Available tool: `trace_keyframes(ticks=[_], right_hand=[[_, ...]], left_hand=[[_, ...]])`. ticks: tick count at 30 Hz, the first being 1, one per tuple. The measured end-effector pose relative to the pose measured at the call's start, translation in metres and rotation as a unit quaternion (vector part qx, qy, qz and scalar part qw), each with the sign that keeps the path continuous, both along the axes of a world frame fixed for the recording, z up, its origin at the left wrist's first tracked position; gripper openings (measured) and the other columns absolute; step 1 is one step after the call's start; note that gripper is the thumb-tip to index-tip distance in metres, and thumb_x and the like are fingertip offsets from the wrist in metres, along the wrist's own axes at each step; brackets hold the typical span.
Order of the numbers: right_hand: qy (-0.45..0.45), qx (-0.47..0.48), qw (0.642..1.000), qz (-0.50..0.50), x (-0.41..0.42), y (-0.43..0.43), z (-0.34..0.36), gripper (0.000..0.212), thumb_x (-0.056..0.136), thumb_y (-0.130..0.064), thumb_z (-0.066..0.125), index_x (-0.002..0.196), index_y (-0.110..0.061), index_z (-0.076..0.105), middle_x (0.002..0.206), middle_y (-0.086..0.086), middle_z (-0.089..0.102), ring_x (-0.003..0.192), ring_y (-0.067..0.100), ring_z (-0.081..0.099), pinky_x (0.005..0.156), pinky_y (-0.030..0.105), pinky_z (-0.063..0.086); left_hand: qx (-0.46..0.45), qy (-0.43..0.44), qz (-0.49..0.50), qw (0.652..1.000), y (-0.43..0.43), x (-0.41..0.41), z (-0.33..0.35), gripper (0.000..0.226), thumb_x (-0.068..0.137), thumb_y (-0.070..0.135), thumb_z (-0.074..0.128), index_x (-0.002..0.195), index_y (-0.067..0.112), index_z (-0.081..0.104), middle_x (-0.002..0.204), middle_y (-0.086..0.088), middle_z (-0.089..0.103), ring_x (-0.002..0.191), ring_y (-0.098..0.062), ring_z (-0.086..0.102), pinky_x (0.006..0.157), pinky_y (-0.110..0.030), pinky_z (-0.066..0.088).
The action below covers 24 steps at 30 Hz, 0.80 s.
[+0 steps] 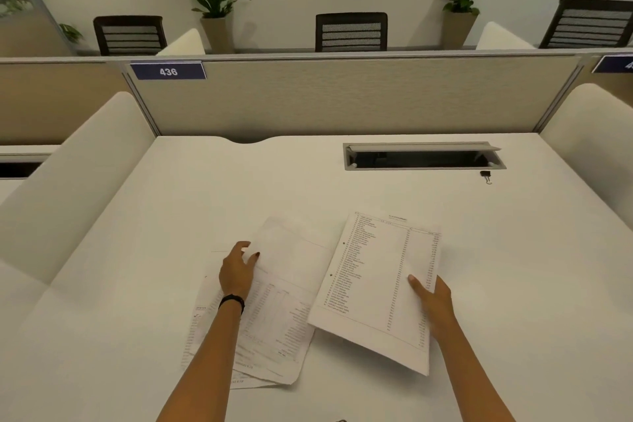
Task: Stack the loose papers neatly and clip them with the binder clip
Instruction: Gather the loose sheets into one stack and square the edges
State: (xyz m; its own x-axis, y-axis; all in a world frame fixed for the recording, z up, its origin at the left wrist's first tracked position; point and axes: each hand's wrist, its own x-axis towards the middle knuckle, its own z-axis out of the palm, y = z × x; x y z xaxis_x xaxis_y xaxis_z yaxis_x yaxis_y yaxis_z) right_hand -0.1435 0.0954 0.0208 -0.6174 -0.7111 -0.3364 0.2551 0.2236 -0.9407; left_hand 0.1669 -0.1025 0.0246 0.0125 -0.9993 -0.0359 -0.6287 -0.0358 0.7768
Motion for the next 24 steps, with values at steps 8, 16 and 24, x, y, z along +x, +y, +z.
trace_keyframes(ticks=[8,16,24], right_hand=[[-0.027,-0.016,0.999,0.038,-0.004,-0.001,0.012,0.025,0.086,-0.013,0.06,0.111,-0.009,0.058,0.101,0.006,0.069,0.077,0.017,0.071,0.055,0.027,0.056],[0.129,0.076,0.988,0.036,0.008,-0.008,-0.01,0.049,0.083,-0.013,0.066,0.128,-0.006,0.046,0.125,0.015,0.058,0.106,0.03,0.059,0.086,0.04,0.053],[0.198,0.127,0.97,0.052,0.032,-0.027,-0.008,0.07,0.088,-0.007,0.054,0.145,-0.006,0.015,0.148,0.015,0.029,0.134,0.03,0.031,0.11,0.039,0.027]], left_hand=[[0.045,0.082,-0.053,0.994,0.013,-0.036,-0.001,0.026,0.089,0.016,0.058,0.114,0.011,0.056,0.103,-0.015,0.063,0.086,-0.023,0.056,0.069,-0.027,0.042],[0.092,0.099,-0.084,0.987,0.039,-0.081,-0.011,0.026,0.091,0.007,0.052,0.117,0.005,0.052,0.117,-0.015,0.06,0.09,-0.018,0.053,0.075,-0.026,0.042],[0.124,0.138,-0.106,0.977,0.049,-0.101,-0.013,0.026,0.094,0.021,0.048,0.117,0.009,0.053,0.102,0.001,0.058,0.093,-0.019,0.055,0.079,-0.031,0.045]])
